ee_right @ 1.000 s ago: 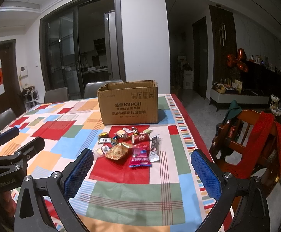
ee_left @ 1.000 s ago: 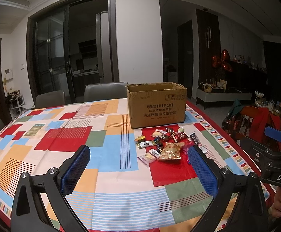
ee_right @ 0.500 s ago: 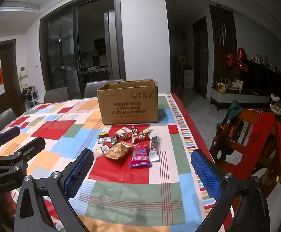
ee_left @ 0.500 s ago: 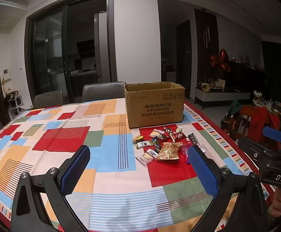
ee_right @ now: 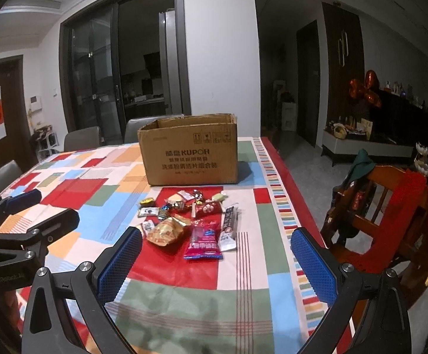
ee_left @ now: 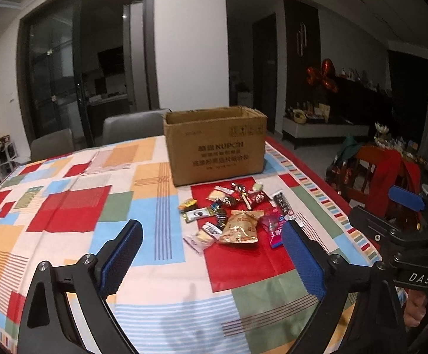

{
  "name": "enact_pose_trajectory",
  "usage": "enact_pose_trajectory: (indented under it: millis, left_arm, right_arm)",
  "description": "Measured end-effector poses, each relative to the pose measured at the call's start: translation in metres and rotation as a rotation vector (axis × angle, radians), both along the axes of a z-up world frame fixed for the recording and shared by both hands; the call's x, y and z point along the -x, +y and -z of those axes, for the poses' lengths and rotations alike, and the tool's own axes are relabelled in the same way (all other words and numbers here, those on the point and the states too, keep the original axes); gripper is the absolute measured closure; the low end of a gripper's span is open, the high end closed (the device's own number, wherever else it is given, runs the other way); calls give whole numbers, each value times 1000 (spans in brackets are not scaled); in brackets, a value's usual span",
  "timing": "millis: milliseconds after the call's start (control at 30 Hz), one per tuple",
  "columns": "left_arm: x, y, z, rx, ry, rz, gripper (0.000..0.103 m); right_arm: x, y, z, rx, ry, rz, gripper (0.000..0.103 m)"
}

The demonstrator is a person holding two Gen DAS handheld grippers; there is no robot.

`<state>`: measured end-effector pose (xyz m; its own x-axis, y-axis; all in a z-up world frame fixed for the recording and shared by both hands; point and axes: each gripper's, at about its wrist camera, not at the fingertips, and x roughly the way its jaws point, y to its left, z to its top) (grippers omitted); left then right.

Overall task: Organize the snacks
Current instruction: 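Grasp the gold biscuit packet with the left tool while the right tool grasps the silver bar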

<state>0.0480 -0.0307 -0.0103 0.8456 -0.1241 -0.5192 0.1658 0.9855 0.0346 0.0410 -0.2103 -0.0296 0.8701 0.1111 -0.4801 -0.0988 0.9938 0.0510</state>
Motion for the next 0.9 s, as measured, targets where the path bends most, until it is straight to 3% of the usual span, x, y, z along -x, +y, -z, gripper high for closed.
enact_pose_trajectory:
  millis: [367,900]
  left_arm:
    - [-59,-19,22,24,121,42,19]
    - [-123,-32,76,39,324,94,35]
  right_arm:
    - [-63,-16,24,-76,109,-26,10]
    - [-131,-27,79,-155,301,-24,41]
